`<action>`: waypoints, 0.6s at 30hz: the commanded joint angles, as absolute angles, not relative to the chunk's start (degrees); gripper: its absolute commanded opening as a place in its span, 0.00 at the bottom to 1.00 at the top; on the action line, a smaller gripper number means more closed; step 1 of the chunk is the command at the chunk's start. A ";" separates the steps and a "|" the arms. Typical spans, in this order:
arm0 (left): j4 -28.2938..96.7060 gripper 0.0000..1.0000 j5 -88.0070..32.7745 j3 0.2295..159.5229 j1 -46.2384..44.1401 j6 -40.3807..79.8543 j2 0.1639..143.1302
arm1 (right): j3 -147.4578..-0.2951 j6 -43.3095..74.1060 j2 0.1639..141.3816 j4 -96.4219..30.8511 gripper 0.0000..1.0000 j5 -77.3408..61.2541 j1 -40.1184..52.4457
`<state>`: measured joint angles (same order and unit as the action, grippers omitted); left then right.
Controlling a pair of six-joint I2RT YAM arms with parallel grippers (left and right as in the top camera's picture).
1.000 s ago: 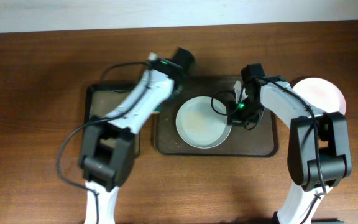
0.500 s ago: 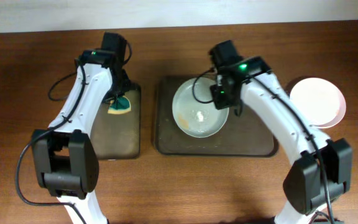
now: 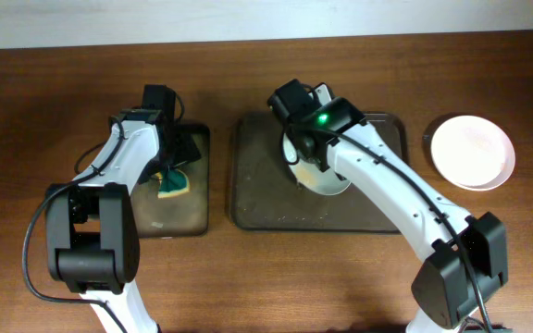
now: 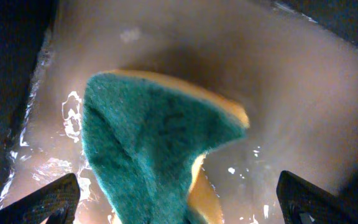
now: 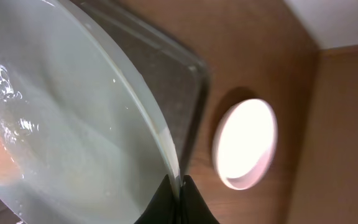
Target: Clean dirty plates on tray and stack at the side
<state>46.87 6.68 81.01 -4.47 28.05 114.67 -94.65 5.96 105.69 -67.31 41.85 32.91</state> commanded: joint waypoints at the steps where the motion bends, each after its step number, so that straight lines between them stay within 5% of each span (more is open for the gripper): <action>1: 48.99 1.00 5.13 86.15 -4.34 27.11 110.61 | -95.98 4.14 104.71 -67.35 0.04 56.38 36.93; 9: 52.40 0.99 5.15 89.97 -4.34 27.11 98.41 | -95.98 1.45 104.71 -67.13 0.04 84.64 46.57; 18: 52.40 0.99 5.17 89.93 -4.34 27.11 97.60 | -95.96 -0.60 104.75 -62.94 0.04 71.85 42.37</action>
